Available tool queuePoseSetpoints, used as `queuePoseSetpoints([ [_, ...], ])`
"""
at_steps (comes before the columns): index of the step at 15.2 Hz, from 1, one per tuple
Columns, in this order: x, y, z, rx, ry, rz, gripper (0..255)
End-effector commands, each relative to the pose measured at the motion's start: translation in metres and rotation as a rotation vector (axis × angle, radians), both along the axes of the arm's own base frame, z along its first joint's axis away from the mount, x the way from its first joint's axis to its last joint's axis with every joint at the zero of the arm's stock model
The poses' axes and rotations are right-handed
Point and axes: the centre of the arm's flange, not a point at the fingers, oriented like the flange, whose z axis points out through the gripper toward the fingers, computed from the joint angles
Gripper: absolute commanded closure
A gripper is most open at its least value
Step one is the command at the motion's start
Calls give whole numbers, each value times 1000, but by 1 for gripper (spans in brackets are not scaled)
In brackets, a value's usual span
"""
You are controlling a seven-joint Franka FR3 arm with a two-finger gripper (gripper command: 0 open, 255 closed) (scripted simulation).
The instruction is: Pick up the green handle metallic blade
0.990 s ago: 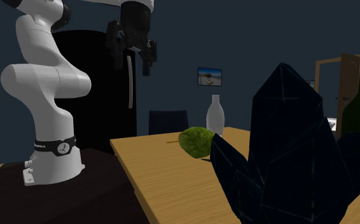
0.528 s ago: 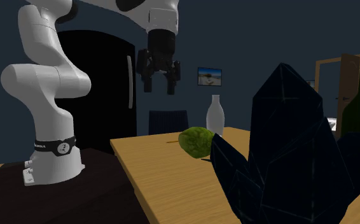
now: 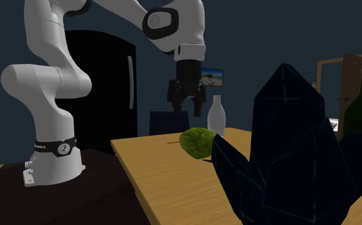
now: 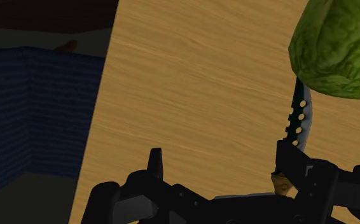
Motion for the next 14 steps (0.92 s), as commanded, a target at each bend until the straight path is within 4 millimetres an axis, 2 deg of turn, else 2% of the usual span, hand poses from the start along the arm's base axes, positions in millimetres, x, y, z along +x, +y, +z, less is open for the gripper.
queuePoseSetpoints([
  [1,15,16,-15,7,-5,-21,0],
  [14,103,116,-116,39,-31,-140,0],
])
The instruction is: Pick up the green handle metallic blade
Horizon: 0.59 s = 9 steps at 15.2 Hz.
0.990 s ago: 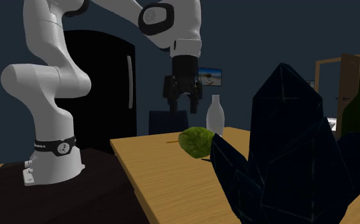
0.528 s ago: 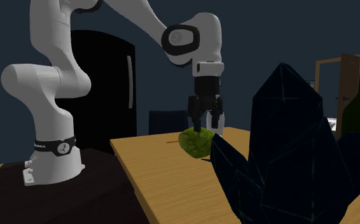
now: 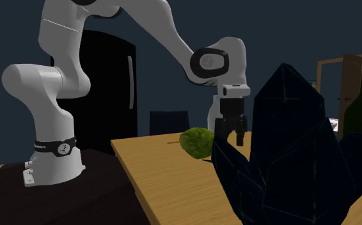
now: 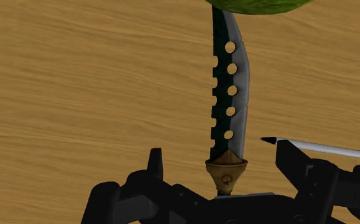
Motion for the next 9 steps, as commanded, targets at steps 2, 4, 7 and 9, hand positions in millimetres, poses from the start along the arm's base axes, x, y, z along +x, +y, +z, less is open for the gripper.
queuePoseSetpoints([
  [2,19,18,-20,5,-5,-23,0],
  [4,19,18,-31,5,-5,-23,0],
  [7,19,18,-46,5,-5,-23,0],
  [9,19,18,-60,5,-5,-23,0],
])
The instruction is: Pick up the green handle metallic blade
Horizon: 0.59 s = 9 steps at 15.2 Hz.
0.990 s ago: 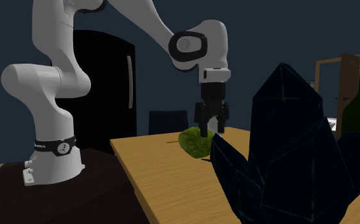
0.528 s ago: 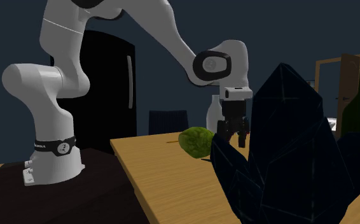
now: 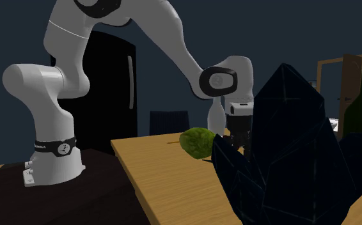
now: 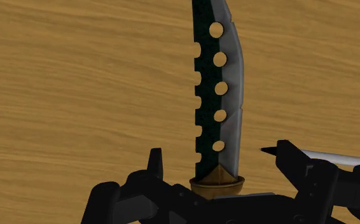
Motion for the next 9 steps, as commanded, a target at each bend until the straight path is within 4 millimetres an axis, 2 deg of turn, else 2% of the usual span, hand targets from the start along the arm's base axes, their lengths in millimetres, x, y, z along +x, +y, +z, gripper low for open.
queuePoseSetpoints([
  [1,0,1,-7,0,0,0,0],
  [2,0,1,-7,0,0,0,0],
  [3,0,1,-6,0,0,0,255],
  [9,0,1,-6,0,0,0,255],
])
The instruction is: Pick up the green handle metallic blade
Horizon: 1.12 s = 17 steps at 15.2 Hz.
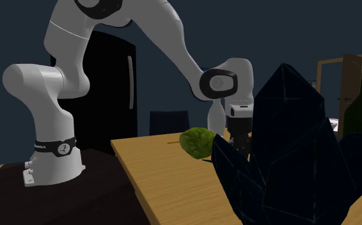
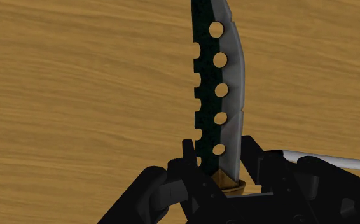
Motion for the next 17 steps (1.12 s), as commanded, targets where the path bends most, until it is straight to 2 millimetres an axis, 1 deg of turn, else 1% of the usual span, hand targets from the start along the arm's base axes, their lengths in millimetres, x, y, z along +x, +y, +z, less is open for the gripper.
queuePoseSetpoints([
  [1,0,0,0,0,0,0,255],
  [3,0,0,-1,0,0,0,255],
  [17,0,0,73,0,0,0,255],
])
